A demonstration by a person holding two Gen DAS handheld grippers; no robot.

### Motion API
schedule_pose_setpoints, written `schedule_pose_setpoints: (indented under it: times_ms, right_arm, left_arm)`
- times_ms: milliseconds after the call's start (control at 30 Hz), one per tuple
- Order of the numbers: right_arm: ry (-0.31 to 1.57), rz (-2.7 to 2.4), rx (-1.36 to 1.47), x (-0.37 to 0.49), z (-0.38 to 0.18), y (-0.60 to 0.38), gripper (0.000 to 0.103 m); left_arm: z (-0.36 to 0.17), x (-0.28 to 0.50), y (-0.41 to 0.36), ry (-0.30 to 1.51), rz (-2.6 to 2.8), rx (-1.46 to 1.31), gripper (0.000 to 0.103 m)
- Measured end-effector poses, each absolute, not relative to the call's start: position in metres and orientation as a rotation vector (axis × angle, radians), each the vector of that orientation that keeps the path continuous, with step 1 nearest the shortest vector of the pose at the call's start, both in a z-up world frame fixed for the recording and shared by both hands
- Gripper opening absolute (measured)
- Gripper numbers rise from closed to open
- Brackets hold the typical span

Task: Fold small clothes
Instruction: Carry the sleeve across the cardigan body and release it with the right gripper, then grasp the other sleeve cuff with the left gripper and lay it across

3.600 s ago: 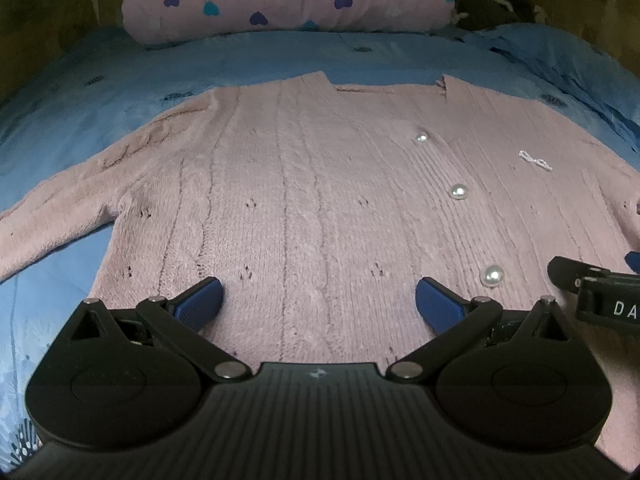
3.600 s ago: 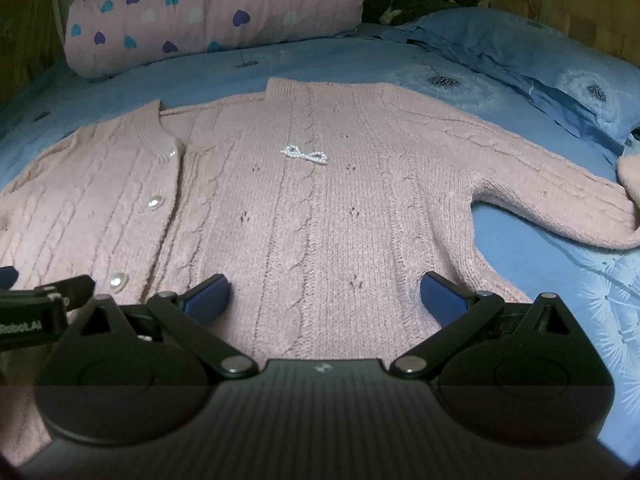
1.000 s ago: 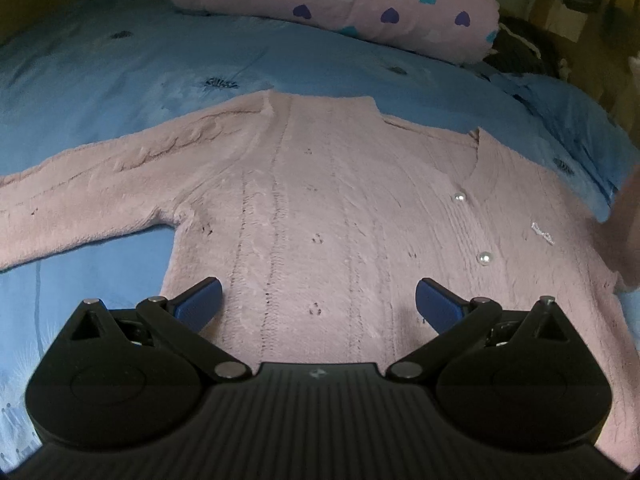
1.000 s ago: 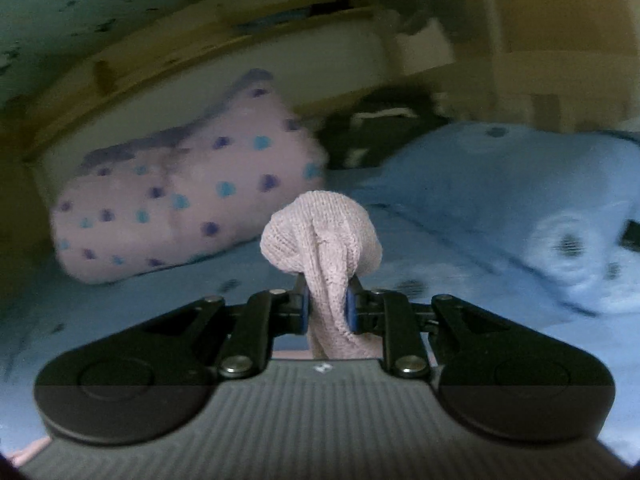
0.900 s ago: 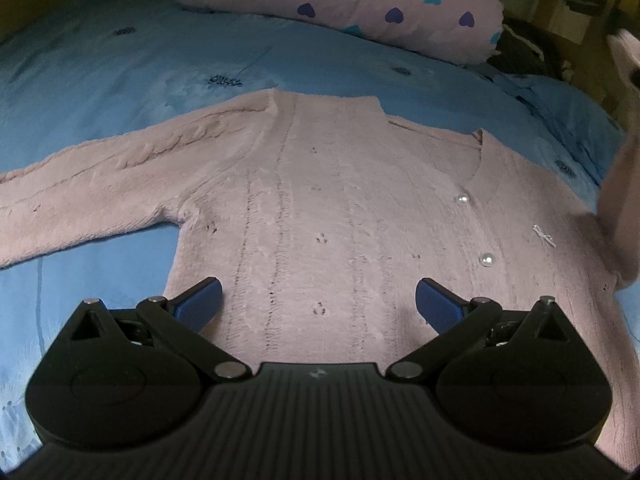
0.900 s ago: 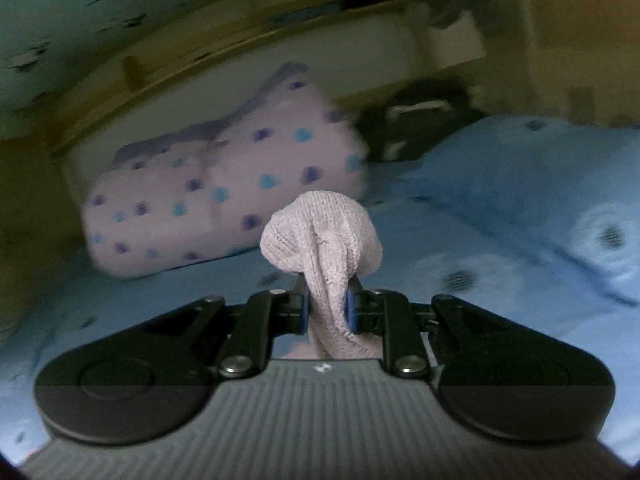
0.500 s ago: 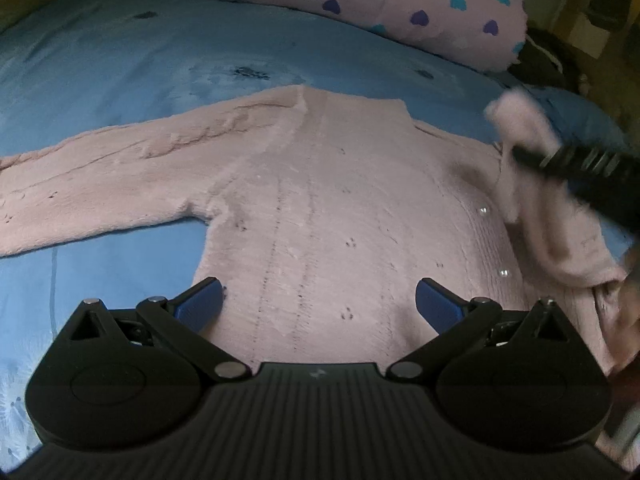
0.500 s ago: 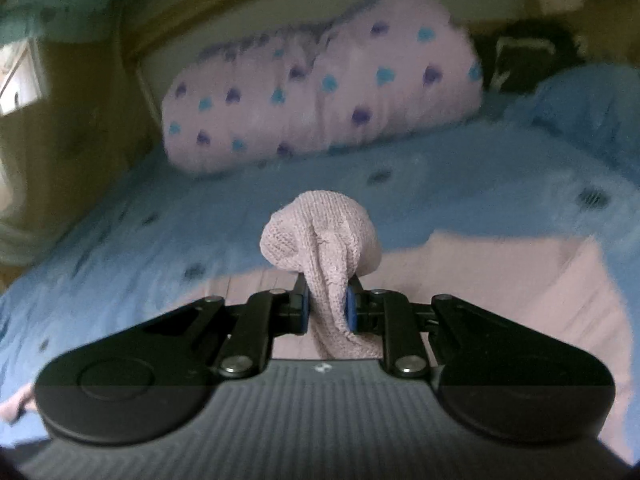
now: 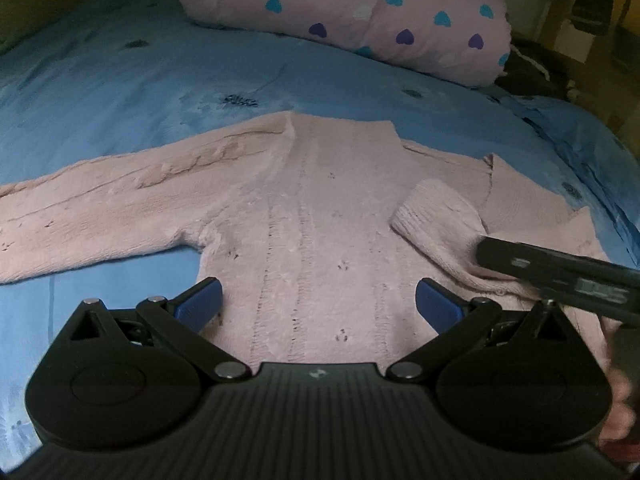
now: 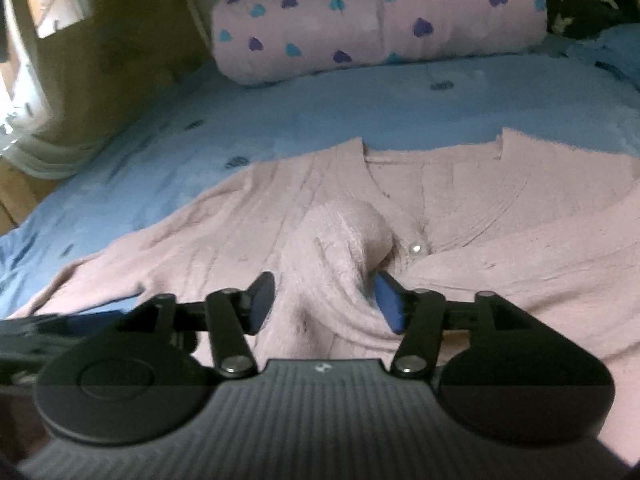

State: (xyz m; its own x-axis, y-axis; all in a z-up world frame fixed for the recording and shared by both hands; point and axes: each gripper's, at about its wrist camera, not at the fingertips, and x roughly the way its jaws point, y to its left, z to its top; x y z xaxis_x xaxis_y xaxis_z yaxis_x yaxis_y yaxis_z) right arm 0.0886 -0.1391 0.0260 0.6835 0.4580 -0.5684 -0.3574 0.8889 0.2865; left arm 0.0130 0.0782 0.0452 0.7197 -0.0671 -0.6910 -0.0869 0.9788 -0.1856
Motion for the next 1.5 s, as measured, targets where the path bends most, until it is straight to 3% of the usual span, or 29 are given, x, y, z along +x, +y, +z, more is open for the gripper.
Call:
schedule_pose_setpoints:
  times_ms: [400,700,1033,1133,1233,1267,1300,1333,1367,1500]
  right_arm:
    - [0.638,0.268,0.150,0.050,0.046,-0.259,0.059]
    - [0.596,0.121,0.219,0.066,0.055,-0.310,0.059]
    - [0.640,0.032,0.324,0.086,0.050,-0.338,0.059]
    - [0.650,0.030,0.353,0.085,0.048,-0.343,0.059]
    - [0.660,0.039,0.351,0.086,0.048,-0.341,0.059]
    - [0.663,0.037,0.344,0.086,0.048,-0.339,0.059]
    - [0.665,0.036,0.337,0.086,0.048,-0.338,0.059]
    - [0.667,0.036,0.331,0.087,0.048,-0.337,0.059]
    - [0.670,0.036,0.326,0.087,0.048,-0.336,0.059]
    - [0.673,0.039,0.304,0.086,0.047,-0.333,0.059]
  left_arm:
    - [0.043,0.017,0.058,0.728,-0.057,-0.174,0.103]
    - [0.068,0.074,0.028,0.683,-0.040,-0.055,0.103]
    - [0.037,0.130,0.002,0.700,-0.084,0.013,0.102]
    - [0.026,0.132,0.001,0.705,-0.135,-0.024,0.096]
    - [0.019,0.133,-0.003,0.714,-0.180,-0.076,0.084]
    - [0.018,0.132,-0.004,0.712,-0.203,-0.089,0.075]
    - [0.019,0.131,-0.005,0.712,-0.223,-0.100,0.058]
    - [0.020,0.132,-0.004,0.719,-0.255,-0.138,0.049]
    - [0.021,0.131,-0.003,0.727,-0.274,-0.176,0.031]
    - [0.046,0.118,0.003,0.639,-0.280,-0.240,0.025]
